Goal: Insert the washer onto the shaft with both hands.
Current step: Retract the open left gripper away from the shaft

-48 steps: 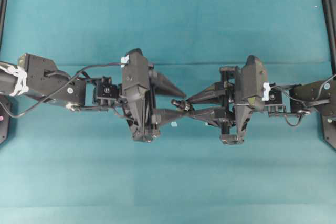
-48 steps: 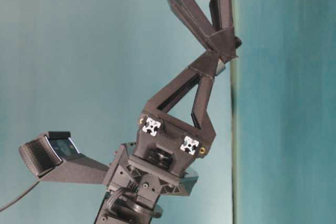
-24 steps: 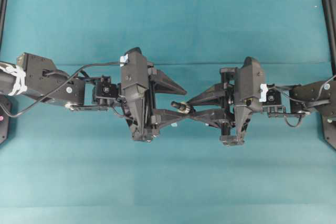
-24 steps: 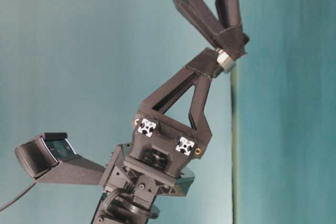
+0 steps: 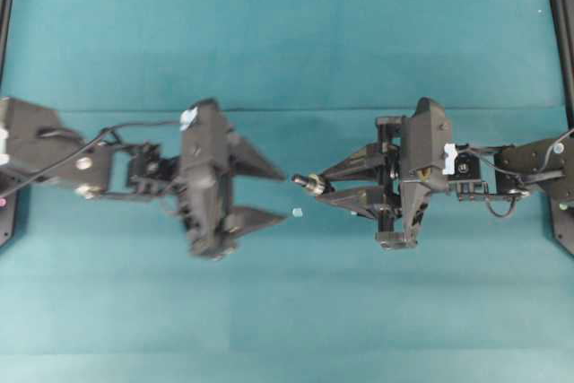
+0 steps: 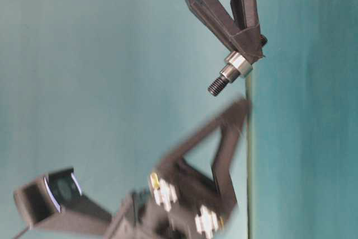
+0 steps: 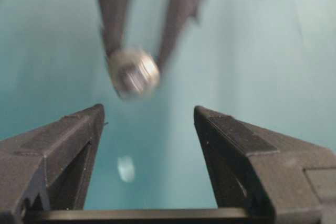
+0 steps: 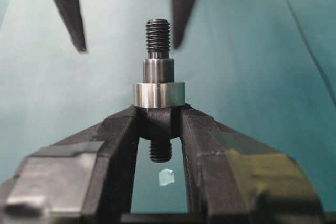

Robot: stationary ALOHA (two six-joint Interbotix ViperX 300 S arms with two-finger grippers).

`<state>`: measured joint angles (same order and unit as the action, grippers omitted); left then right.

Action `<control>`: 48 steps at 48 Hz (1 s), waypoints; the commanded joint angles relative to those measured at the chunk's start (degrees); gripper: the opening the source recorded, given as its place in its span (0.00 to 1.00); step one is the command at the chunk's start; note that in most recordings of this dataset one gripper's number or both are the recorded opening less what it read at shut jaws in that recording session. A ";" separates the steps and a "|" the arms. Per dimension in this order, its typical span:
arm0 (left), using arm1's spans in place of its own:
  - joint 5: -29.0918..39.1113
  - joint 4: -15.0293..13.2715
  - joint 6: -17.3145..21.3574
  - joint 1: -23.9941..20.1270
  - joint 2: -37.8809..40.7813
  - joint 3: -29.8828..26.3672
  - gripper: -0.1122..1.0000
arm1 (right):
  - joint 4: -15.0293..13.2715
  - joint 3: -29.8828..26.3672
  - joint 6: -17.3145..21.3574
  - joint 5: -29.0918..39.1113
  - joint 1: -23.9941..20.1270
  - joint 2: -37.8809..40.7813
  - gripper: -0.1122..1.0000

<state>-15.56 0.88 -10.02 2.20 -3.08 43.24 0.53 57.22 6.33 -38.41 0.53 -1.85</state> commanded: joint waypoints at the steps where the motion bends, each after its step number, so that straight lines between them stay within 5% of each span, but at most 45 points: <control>1: 1.85 0.09 -0.09 0.44 -2.81 0.44 0.79 | 0.00 -0.88 0.26 -0.35 -0.18 -0.70 0.10; 48: 3.78 0.18 0.09 0.18 -9.23 5.54 0.78 | 0.00 -0.53 0.44 -0.09 -0.18 -0.79 0.10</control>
<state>-11.43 0.88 -9.93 2.46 -11.69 49.39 0.53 57.22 6.33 -38.32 0.44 -1.85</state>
